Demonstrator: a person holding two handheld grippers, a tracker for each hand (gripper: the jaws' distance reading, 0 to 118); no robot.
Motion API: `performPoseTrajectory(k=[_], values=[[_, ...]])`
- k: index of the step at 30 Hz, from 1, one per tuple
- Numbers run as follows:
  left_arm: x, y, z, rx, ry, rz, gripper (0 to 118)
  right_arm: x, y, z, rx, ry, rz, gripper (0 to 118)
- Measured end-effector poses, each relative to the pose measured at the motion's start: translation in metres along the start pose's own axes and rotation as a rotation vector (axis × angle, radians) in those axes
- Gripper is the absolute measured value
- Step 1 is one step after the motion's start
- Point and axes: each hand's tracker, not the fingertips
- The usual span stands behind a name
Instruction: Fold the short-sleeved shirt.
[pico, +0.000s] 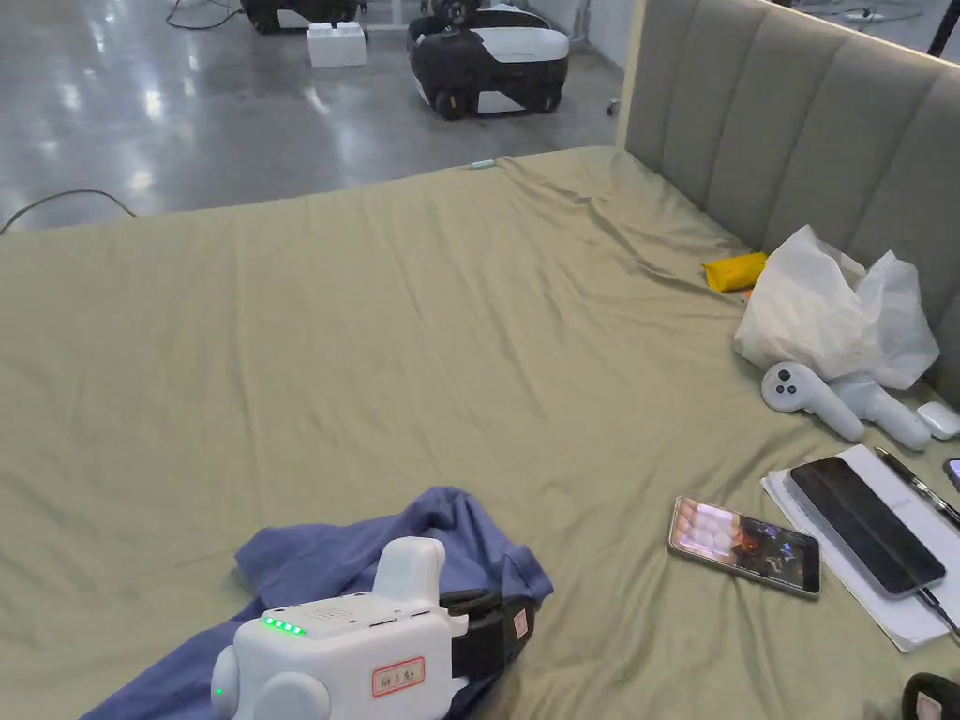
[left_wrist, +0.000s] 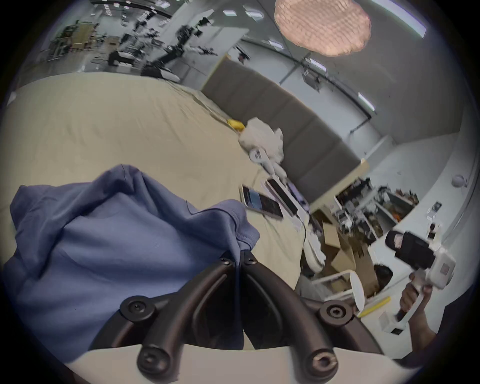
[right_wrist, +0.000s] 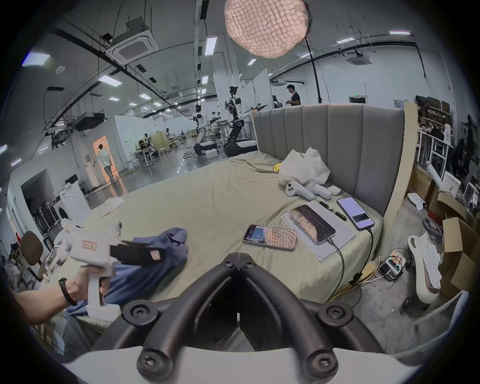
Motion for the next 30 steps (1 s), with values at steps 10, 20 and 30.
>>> performPoseTrajectory(k=[10, 20, 30], values=[[0.023, 0.001, 0.162, 0.37, 0.256, -0.107, 92, -0.051, -0.009, -0.037, -0.024, 0.19, 0.074, 0], [0.087, -0.093, 0.376, 0.708, 1.0, -0.199, 58, -0.138, 0.04, -0.052, 0.146, 0.427, 0.237, 0], [0.093, -0.153, 0.412, 0.82, 1.096, -0.024, 0, -0.149, 0.049, -0.058, 0.166, 0.425, 0.233, 0]])
